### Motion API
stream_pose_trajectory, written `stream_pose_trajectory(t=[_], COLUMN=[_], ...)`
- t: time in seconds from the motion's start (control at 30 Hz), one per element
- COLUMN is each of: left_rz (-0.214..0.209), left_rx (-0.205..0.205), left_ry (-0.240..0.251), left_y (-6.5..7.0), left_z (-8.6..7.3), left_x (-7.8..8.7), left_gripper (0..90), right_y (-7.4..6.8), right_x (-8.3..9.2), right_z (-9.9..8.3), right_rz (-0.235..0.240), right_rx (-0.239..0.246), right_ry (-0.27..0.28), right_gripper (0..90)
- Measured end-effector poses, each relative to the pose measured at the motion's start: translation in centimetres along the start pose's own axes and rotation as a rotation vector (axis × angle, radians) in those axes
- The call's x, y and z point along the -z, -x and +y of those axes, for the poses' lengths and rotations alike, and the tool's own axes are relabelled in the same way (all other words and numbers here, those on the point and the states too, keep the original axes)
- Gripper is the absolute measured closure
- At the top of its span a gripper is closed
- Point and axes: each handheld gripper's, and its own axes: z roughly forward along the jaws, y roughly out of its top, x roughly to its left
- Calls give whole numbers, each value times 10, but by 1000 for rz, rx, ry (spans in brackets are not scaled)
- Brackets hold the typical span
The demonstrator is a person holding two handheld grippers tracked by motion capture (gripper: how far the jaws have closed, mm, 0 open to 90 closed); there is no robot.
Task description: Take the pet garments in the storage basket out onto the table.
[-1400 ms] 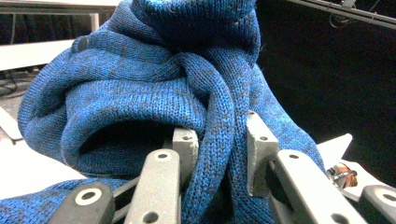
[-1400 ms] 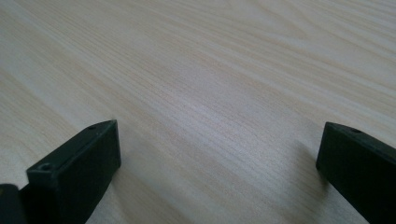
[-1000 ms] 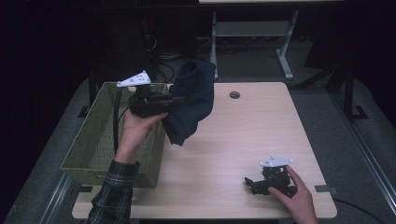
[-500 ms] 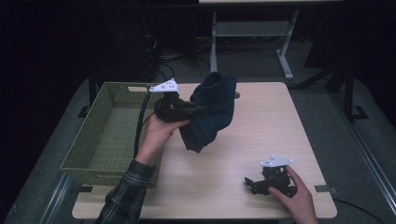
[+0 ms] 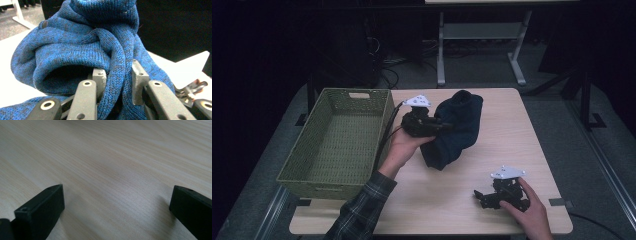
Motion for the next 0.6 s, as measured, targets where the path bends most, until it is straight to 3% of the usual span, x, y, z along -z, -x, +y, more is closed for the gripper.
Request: stream_pose_trajectory(t=[0.3, 0.6], left_rz=[6, 6], left_rx=[21, 13], left_ry=[-84, -212], left_y=[-7, -9], left_z=[-18, -42], left_x=[-46, -86], left_gripper=[707, 699], right_y=[0, 0], right_x=[0, 0], right_z=[0, 0], right_rz=[0, 1], right_rx=[0, -6], right_ry=[-2, -4], right_gripper=[0, 0])
